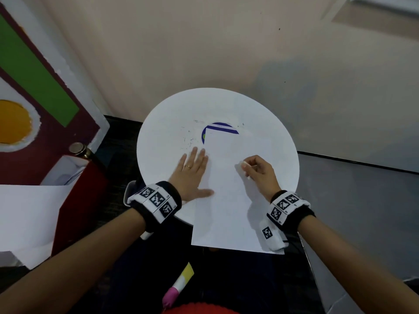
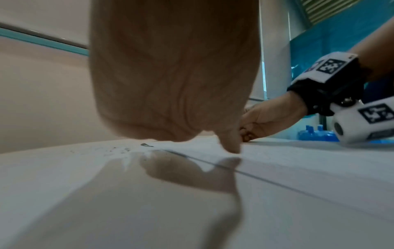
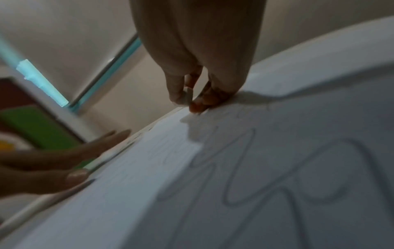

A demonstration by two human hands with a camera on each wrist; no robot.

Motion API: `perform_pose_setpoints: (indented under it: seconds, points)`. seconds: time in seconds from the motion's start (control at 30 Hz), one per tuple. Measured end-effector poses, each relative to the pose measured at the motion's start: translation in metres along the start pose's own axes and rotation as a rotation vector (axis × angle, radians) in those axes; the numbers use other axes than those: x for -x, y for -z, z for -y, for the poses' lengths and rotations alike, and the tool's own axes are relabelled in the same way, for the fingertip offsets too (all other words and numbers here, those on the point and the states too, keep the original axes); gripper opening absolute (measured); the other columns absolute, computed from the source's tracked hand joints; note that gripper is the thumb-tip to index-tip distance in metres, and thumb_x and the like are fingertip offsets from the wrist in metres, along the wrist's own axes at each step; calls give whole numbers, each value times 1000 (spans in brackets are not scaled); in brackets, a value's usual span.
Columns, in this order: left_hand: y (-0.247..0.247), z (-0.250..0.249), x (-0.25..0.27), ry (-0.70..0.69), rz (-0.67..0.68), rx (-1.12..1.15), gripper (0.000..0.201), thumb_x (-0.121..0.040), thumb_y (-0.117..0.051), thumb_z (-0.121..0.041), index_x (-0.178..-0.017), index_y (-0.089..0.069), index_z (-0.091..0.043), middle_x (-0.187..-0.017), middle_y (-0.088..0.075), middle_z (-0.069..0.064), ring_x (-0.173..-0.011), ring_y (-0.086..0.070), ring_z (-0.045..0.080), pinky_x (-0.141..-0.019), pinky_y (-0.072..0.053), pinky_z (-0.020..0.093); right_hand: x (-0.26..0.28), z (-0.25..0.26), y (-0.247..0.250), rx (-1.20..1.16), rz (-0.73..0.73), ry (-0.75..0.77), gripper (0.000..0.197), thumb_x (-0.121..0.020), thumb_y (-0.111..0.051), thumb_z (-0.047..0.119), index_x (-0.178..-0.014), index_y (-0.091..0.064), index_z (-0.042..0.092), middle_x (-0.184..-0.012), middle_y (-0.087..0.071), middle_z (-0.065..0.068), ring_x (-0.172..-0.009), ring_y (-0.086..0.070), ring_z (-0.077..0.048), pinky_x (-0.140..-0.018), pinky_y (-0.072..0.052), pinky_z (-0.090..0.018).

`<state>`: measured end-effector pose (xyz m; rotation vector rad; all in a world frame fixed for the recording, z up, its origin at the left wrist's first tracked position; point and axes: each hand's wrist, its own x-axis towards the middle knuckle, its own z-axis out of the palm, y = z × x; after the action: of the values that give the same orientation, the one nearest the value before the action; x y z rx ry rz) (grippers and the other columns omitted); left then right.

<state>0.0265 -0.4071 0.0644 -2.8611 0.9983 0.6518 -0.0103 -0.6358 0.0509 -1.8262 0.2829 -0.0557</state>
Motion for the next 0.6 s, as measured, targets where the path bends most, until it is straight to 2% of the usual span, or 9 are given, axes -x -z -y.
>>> perform_pose_setpoints:
  seconds: [0.07, 0.17, 0.27, 0.37, 0.5, 0.6]
  points:
    - [-4, 1, 5, -117, 74, 6, 106, -86, -34, -74, -148, 22, -8, -153, 34, 6, -140, 33, 25, -116, 17, 43, 8, 9, -12, 58, 130, 33, 8, -89, -61, 10, -88, -59, 3, -75, -58, -3, -64, -53, -16, -62, -46, -21]
    - [-12, 3, 4, -126, 95, -9, 105, -86, -32, -75, -149, 22, -11, -153, 35, 3, -141, 32, 21, -116, 17, 43, 16, 13, -29, 191, 268, 63, 6, -84, -68, 11, -85, -64, 7, -82, -61, -13, -66, -52, -16, -64, -47, -25]
    - [-9, 6, -6, -131, 51, -29, 105, -85, -31, -76, -150, 21, -11, -155, 32, 2, -143, 28, 20, -117, 15, 43, 11, 17, -38, 286, 228, 95, 6, -78, -72, 10, -80, -67, 12, -86, -62, -15, -65, -48, -14, -64, -44, -24]
    - [-1, 10, -17, -143, 40, -37, 112, -81, -35, -80, -150, 20, -11, -156, 30, 1, -143, 27, 19, -116, 16, 43, -3, 26, -48, 371, 193, 145, 8, -76, -74, 11, -79, -69, 6, -80, -62, -14, -65, -51, -14, -65, -45, -29]
    - [4, 21, -23, -189, 60, -28, 134, -62, -49, -89, -149, 23, -18, -154, 33, -6, -142, 29, 13, -114, 20, 43, -11, 29, -57, 554, 287, 289, 5, -83, -63, 8, -86, -67, 6, -79, -53, -9, -67, -50, -17, -65, -42, -29]
    - [3, 27, -23, -214, 46, -23, 142, -54, -53, -91, -149, 23, -18, -154, 33, -9, -142, 29, 12, -115, 20, 44, 1, 22, -56, 631, 312, 426, 7, -87, -59, 7, -91, -65, 8, -87, -57, -6, -73, -52, -17, -65, -44, -31]
